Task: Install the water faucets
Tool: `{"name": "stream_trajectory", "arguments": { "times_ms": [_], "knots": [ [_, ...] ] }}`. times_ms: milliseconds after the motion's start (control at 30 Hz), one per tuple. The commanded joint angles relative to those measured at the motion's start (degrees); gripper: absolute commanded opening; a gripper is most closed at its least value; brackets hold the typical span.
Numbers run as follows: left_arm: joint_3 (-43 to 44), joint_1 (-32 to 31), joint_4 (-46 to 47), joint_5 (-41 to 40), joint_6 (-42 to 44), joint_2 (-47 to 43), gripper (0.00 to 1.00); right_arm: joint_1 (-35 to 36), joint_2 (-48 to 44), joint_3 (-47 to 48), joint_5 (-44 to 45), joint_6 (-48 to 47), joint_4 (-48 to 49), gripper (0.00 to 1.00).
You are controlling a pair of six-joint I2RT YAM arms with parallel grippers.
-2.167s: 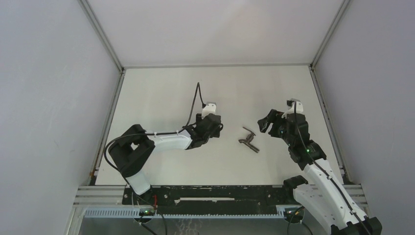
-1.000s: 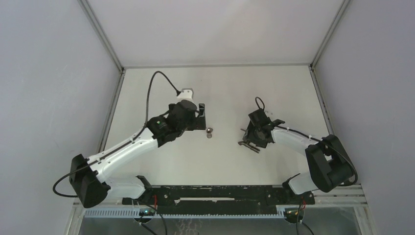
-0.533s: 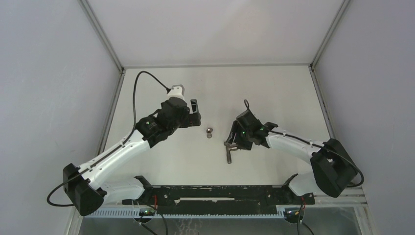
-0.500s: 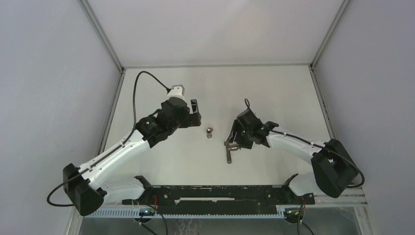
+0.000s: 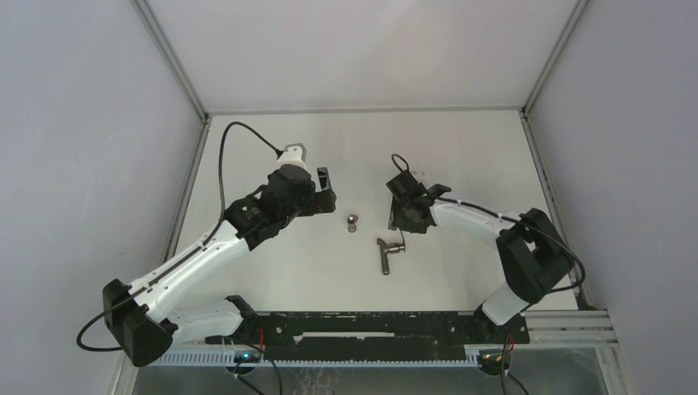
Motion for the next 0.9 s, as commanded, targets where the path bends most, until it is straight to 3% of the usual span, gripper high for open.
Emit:
{"name": "stream_trajectory", "arguments": {
  "times_ms": [0,100,167,200,300,600,867],
  "knots": [
    [-1.47,0.4,0.59,0.97,-1.24,-0.87,1.0,-0.02,5.48,2.16,2.98,1.17,-1.62,0.58],
    [-0.75,0.49,-0.58,0.96,-1.29,-0.64,1.0,0.71,7.75,2.55,3.15,1.16,-1.61,0.53],
    [-0.12,0.53,-1.38,1.45,-1.23,-0.48,1.0,0.74,8.33,2.49,3.07,1.22,-1.44,0.43],
    [0.17,0.52,-1.44,2.66,-1.07,-0.37,1.0,0.66,8.06,2.28,3.28,1.28,-1.27,0.36],
    [-0.02,0.53,-0.16,8.12,-0.59,0.01,0.98,-0.54,5.55,1.37,3.23,1.27,-0.4,0.0],
    [-4.54,-0.76,12.42,36.96,2.29,7.56,0.99,-8.9,-8.13,-11.57,-5.99,2.85,12.79,0.0],
    [-6.51,-4.24,24.83,46.89,-0.85,12.51,1.0,-18.25,-24.7,-22.68,-18.72,11.93,21.05,0.0]
  ]
}}
